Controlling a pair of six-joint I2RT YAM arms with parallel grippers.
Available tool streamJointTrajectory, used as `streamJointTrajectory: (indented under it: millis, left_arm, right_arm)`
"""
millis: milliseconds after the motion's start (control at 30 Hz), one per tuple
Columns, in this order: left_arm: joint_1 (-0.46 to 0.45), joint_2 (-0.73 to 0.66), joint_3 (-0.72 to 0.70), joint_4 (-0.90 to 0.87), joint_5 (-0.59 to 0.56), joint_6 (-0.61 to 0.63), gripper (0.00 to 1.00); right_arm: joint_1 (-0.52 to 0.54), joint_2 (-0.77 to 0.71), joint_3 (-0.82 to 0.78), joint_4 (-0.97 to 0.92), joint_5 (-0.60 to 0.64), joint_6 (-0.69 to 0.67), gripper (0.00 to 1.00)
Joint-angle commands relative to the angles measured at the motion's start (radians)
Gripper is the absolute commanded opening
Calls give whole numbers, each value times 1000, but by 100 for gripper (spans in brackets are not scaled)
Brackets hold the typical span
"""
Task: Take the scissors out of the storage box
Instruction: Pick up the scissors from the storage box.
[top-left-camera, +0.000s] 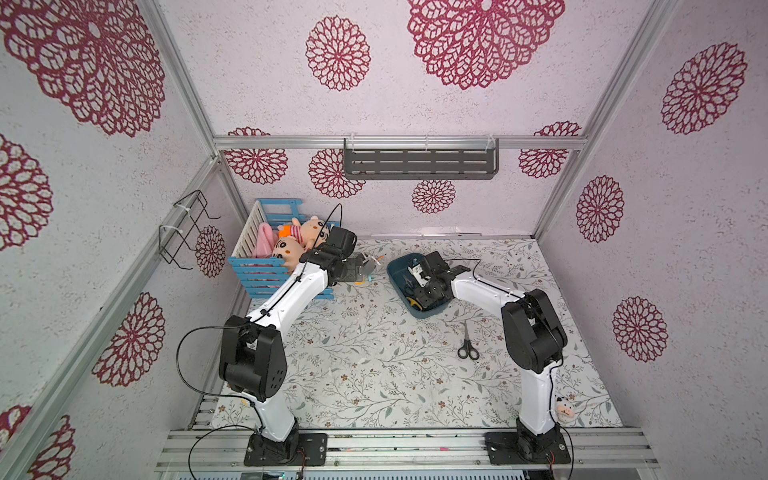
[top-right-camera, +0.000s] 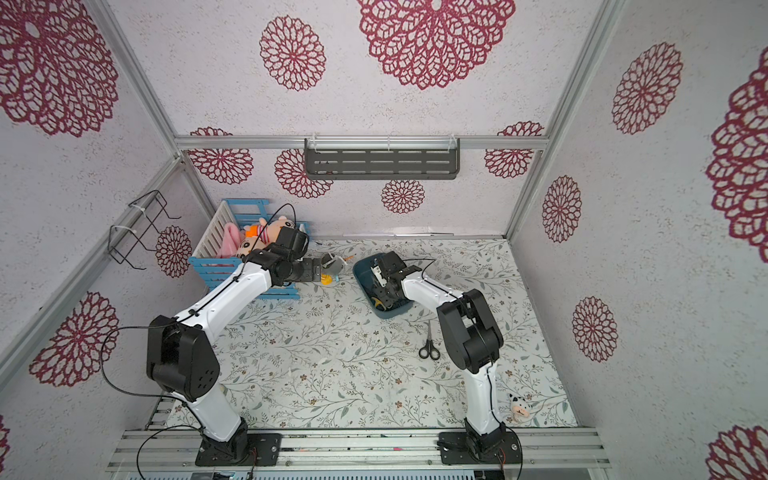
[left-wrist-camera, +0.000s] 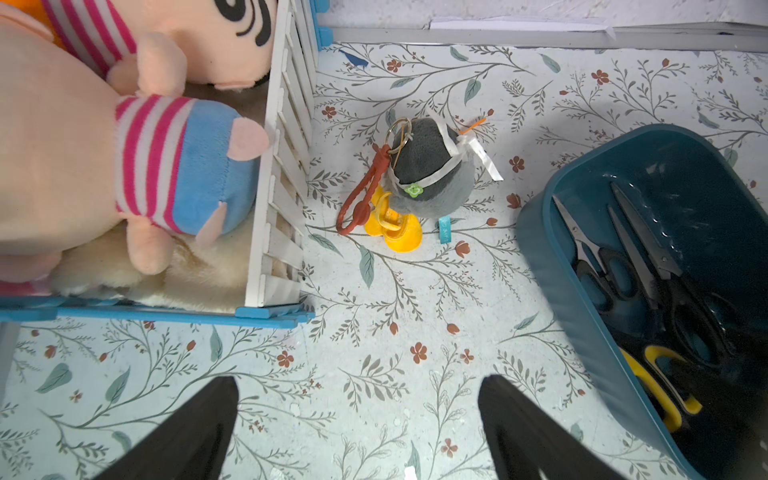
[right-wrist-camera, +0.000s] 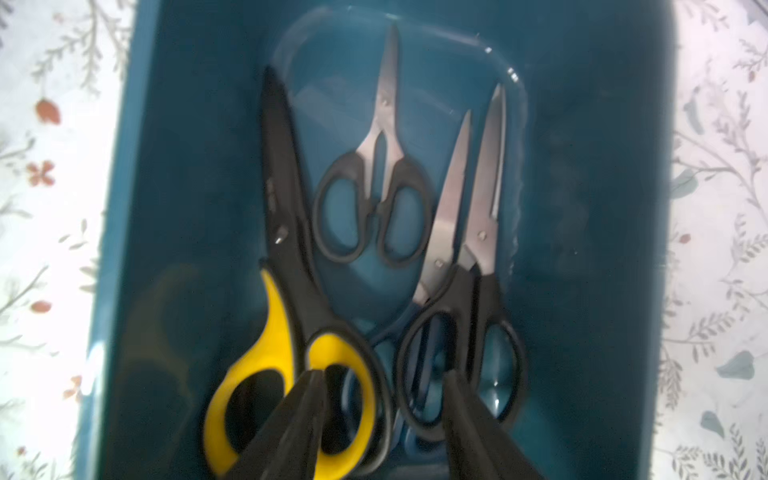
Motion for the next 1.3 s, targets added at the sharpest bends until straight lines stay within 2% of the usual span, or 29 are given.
streamJointTrajectory:
  millis: [0, 567, 933, 1167, 1267]
  left_arm:
    - [-3, -43, -15, -10, -28, 14, 97]
    - [14, -58, -37, -2, -37, 10, 97]
    - [19, -46, -17, -9, -36, 13, 97]
    - [19, -24, 6, -15, -24, 10, 97]
    - [19, -19, 9, -15, -19, 10, 97]
  right_arm:
    - [-17, 14, 40, -8, 0, -9, 51]
    - [-28, 59, 40, -6, -49, -39, 48]
    - [-29, -7, 108, -49, -40, -40, 47]
    - [-29, -58, 114, -113, -176, -111, 45]
    - [-27, -39, 109, -161, -177, -150, 44]
